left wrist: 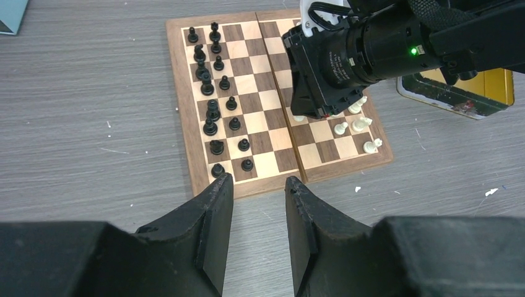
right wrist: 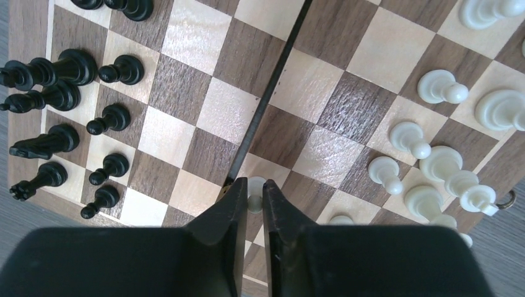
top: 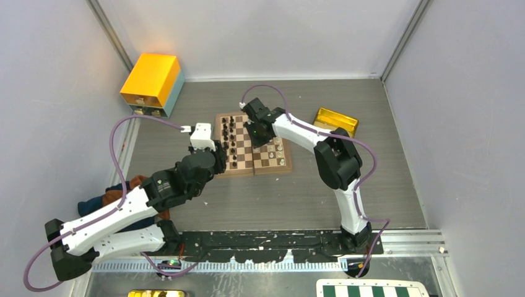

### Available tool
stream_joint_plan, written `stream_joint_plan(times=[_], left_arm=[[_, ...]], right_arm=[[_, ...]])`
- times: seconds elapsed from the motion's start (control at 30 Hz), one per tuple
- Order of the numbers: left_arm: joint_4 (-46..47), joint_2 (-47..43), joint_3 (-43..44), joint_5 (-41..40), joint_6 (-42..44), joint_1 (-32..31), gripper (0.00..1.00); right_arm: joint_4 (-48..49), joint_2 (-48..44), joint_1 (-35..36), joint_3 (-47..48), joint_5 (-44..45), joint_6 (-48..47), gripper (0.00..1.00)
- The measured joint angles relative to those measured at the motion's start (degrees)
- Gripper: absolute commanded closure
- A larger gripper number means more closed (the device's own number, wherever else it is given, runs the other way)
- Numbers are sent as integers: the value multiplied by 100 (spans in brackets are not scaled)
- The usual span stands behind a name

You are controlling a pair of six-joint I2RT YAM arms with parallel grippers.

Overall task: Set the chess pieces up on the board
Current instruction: Pick up the chess piece from the chessboard, then place the chess piece on the chessboard.

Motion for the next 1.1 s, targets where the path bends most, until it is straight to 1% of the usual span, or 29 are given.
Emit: stream_joint_plan(times=[0.1,0.2,0.43,0.57,0.67,0.93,1.1], left_arm=[[0,-52,-33,-2,44,0,62],[2,-74,-37,-2,68,0,62],[2,-74,-39,-7,68,0,61],[2,-74,-39,-39,72,0,61],[2,-74,-39,-63,76,0,61],[-2,-70,-39,-66,76,0,62],[-2,-39,-39,-63,79,0,62]], right_arm=[[-17,0,0,28,74,2,94],[-44,0,0,42,140,9,98],[-101,-4,2,31,245,9,99],[-149,-168,24,-122,337,7,99],[-243,-450,74,-295,402,2,99],[-280,-1578,240,-1086,562,50,99],[-267,-2048,352,-1563,671,151,99]])
